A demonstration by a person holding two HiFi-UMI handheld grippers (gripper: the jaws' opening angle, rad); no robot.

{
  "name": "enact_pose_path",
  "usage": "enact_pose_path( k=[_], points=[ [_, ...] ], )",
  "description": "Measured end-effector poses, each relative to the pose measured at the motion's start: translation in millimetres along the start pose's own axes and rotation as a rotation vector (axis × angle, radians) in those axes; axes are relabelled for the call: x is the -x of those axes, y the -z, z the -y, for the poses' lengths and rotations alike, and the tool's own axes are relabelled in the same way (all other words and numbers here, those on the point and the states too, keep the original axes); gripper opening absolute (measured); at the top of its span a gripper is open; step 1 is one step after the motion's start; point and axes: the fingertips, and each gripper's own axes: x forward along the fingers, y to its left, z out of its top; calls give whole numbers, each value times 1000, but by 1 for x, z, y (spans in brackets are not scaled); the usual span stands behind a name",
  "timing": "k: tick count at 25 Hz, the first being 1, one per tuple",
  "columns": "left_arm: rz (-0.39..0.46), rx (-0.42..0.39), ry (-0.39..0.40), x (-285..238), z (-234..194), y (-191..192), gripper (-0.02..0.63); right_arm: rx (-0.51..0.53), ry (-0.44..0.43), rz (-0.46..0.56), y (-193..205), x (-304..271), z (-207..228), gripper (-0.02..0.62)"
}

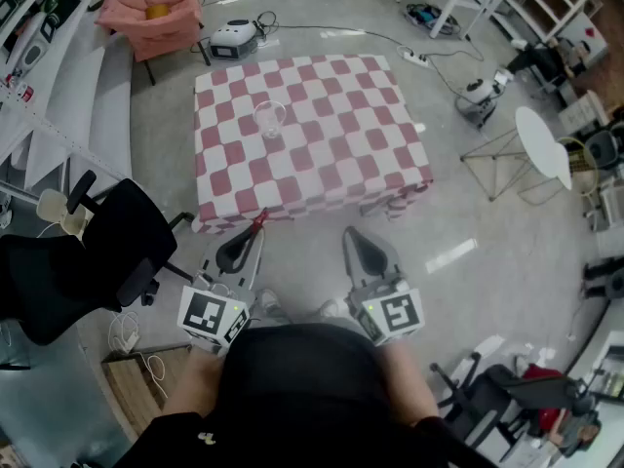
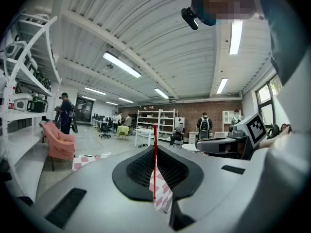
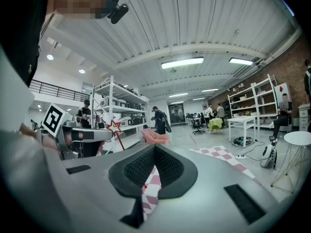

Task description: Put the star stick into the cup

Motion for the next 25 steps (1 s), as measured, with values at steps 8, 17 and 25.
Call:
enact_pose_path(
  k=[8,17,25],
  points=[
    [-6,44,33,16,-42,11,52,-70,71,14,2,-28,-20,15],
    [-38,106,52,27,-80,36,52,-182,182,62,1,-42,-16,17],
    [-76,95,5,-1,-100,50,52,-180,109,38,2,-91,-3,16]
  ],
)
